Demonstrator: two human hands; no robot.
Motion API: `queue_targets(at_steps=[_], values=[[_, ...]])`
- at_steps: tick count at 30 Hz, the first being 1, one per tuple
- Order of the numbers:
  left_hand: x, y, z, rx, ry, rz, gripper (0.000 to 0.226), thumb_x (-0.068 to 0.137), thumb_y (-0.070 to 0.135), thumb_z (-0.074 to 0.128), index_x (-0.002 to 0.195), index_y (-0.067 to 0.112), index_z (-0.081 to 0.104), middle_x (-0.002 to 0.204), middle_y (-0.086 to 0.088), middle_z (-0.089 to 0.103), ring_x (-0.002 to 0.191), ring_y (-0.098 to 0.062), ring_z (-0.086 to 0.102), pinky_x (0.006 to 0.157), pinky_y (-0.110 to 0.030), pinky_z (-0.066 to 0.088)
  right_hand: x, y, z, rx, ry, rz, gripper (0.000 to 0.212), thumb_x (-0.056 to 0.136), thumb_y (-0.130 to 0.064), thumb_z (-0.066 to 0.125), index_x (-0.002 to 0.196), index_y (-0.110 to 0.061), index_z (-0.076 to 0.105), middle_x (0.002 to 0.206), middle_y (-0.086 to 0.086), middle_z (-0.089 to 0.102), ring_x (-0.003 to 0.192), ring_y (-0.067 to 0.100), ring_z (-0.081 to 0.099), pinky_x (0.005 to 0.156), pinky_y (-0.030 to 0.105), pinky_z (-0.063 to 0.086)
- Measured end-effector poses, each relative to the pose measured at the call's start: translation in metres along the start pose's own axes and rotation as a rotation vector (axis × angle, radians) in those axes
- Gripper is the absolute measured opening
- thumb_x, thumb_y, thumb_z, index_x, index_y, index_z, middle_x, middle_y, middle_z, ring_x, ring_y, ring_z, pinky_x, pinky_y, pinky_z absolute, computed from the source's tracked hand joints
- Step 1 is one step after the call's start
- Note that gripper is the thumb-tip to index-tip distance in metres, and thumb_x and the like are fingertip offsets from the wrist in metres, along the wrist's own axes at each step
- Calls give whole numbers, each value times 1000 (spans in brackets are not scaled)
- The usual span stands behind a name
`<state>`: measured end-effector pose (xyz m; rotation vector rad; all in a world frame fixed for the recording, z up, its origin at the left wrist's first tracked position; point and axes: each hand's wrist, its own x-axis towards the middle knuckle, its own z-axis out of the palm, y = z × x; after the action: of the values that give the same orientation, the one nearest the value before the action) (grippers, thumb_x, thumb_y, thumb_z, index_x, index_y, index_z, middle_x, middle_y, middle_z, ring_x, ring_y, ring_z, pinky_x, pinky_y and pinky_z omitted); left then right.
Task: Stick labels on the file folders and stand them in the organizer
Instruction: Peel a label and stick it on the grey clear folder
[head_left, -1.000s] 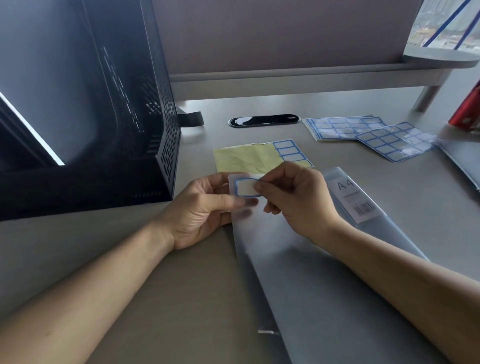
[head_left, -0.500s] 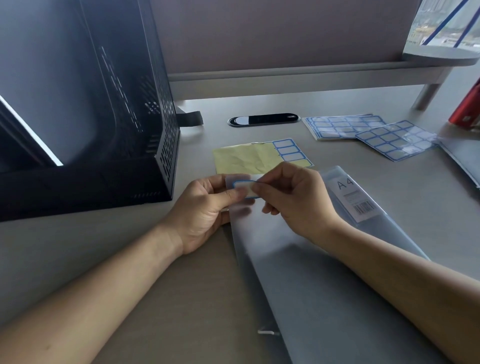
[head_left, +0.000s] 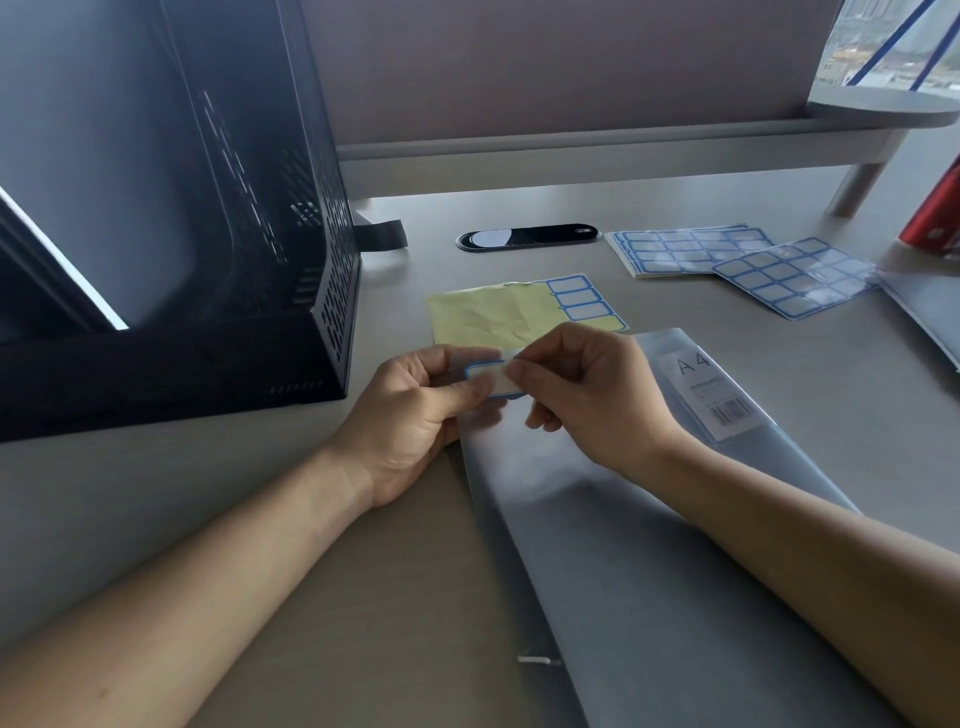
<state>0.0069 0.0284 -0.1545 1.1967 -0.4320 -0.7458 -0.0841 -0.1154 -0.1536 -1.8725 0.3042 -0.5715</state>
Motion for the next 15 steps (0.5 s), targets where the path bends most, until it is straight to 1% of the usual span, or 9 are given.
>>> queue_targets(at_steps=[4,8,12,15], values=[[0,2,1,-8,1,-18,24,70,8,69,93,8,73,89,-14,75,80,-23,72,71,-30,60,1,1,0,12,11,5,12,89,-8,70,77,-11,66,53,-3,66,45,13,61,48,26,52],[0,3,3,-13,17,-32,12,78,14,67,86,10,76,86,-12,75,75,-20,71,70,-30,59,1,1,-1,14,3,11,9,89,-8,70,81,-7,67,54,-3,67,46,13,62,48,26,52],[1,1,4,14,48,-16,12,90,6,60,89,6,71,82,-11,74,71,-17,71,67,-27,60,1,1,1,9,3,15,13,89,-7,70,77,-11,66,53,-2,66,46,14,62,47,27,52],[1,0,4,35,55,-3,12,92,4,58,90,5,70,83,-11,73,71,-18,70,64,-26,59,1,1,1,21,-2,23,16,89,-7,70,75,-13,65,51,-4,65,44,12,61,47,25,51]])
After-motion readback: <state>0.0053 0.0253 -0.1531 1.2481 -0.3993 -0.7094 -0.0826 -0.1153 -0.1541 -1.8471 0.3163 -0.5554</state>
